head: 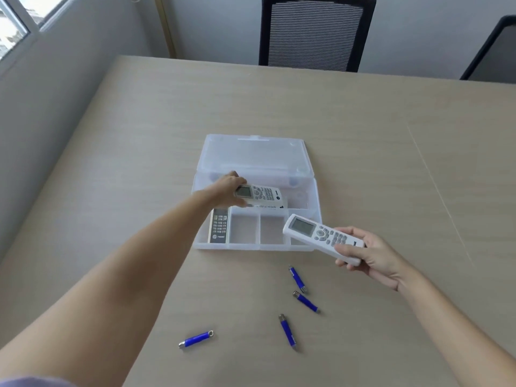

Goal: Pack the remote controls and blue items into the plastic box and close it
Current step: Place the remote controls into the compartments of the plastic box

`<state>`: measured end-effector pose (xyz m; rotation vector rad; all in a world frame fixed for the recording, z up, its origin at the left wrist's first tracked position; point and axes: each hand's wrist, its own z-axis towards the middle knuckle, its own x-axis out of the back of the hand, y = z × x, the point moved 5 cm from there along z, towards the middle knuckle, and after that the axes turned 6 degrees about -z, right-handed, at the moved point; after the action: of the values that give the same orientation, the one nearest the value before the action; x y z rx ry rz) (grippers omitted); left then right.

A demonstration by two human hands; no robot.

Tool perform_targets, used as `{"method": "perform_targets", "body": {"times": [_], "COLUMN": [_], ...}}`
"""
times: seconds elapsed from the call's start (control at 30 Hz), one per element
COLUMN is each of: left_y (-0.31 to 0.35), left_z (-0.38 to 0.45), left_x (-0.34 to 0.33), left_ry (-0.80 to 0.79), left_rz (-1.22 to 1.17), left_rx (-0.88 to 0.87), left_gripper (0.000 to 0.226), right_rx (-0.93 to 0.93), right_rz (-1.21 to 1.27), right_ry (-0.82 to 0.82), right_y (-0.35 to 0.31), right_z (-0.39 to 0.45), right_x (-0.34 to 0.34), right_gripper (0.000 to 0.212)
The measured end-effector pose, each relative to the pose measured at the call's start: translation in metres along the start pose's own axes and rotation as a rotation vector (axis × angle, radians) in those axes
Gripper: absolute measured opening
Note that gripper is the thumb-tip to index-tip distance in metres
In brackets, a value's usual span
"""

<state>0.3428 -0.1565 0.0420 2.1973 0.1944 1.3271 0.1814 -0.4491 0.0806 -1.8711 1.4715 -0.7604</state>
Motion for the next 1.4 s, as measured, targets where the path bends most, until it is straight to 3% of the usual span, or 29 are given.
{"method": "perform_targets", "body": {"times": [0.2,0.27,0.5,0.6,0.67,0.73,0.83,0.97,1.2,1.33,1.4], "left_y": [-0.015,-0.016,-0.022,-0.031,-0.051,-0.079,-0.103,-0.104,-0.107,-0.112,-0.109], "left_z": [0.032,0.035,0.024,0.004,-0.023,-0.049,-0.066,-0.064,-0.061,-0.059,-0.065], "left_x": [-0.015,-0.022,-0.028,-0.011,-0.001,-0.003,-0.029,-0.051,-0.051,-0.053,-0.051], "left_ry": [-0.048,-0.065,-0.079,0.242,0.545,0.662,0.535,0.510,0.554,0.451,0.421], "left_rz": [0.189,0.257,0.244,0.115,0.040,-0.016,-0.138,-0.330,-0.320,-0.325,-0.323], "left_rx": [-0.048,-0.086,-0.097,-0.040,0.107,0.321,0.501,0.479,0.429,0.458,0.456], "left_gripper": [0.068,0.066,0.051,0.053,0.056,0.058,0.056,0.059,0.058,0.060,0.063], "right_rx": [-0.011,0.000,0.100,0.161,0.192,0.185,0.141,0.129,0.125,0.106,0.223], "right_rz": [0.286,0.317,0.133,-0.045,-0.199,-0.320,-0.406,-0.492,-0.587,-0.702,-0.733], "right_ry": [0.041,0.046,0.106,0.107,0.072,0.011,0.016,0.197,0.171,0.183,0.268], "right_y": [-0.010,-0.014,-0.031,-0.046,-0.055,-0.058,-0.056,-0.044,-0.042,-0.050,-0.060], "right_z": [0.061,0.079,0.127,0.146,0.159,0.174,0.188,0.206,0.209,0.185,0.161], "right_x": [0.014,0.014,0.008,-0.003,-0.017,-0.033,-0.053,-0.070,-0.089,-0.091,-0.093], "right_gripper": [0.062,0.041,0.025,0.028,0.031,0.031,0.030,0.033,0.044,0.052,0.052]}}
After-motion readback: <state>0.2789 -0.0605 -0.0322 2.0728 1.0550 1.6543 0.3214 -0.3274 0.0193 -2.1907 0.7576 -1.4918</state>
